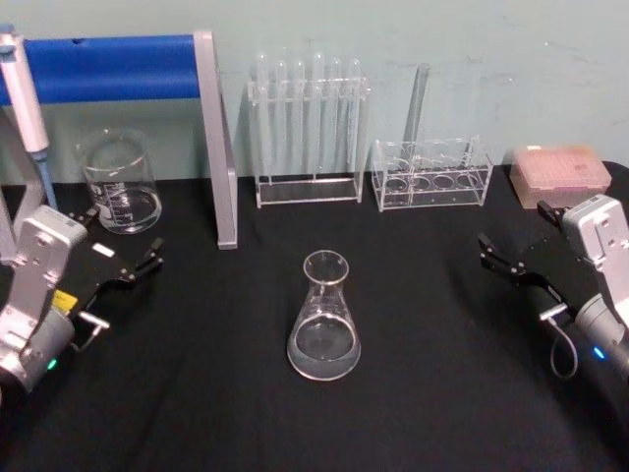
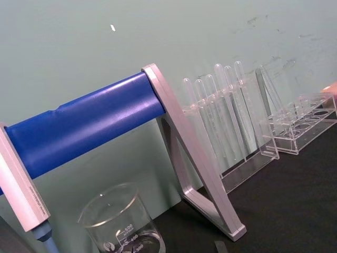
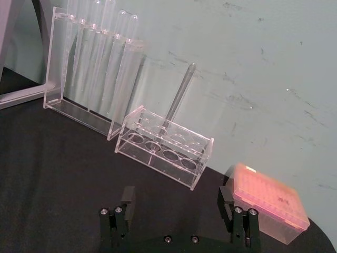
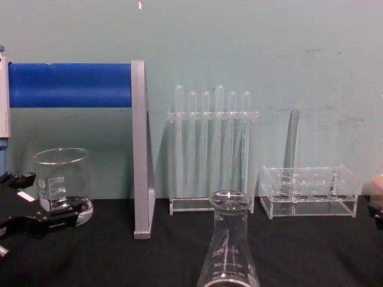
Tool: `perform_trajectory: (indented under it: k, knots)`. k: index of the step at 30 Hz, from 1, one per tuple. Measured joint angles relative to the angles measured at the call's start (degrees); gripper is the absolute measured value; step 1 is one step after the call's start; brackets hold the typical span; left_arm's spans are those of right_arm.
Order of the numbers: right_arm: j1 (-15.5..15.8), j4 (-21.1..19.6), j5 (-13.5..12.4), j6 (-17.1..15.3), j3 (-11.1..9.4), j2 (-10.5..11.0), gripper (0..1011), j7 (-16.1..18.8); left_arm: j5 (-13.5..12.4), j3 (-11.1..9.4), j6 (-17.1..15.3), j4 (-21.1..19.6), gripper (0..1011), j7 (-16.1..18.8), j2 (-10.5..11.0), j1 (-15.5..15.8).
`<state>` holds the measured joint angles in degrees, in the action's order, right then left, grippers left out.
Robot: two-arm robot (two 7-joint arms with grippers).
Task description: Grasp the erlenmeyer flask with one hand, shake it three times, then place it back.
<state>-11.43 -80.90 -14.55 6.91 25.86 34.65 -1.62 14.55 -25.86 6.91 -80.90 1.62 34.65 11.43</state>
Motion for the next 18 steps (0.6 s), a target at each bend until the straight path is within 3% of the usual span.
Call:
perform_trajectory:
  k: [18]
  knots:
    - [0.00, 0.00, 0.00, 0.00, 0.00, 0.00, 1003, 0.00, 0.00, 0.00, 0.00, 0.00, 1001, 0.00, 0.00, 0.00]
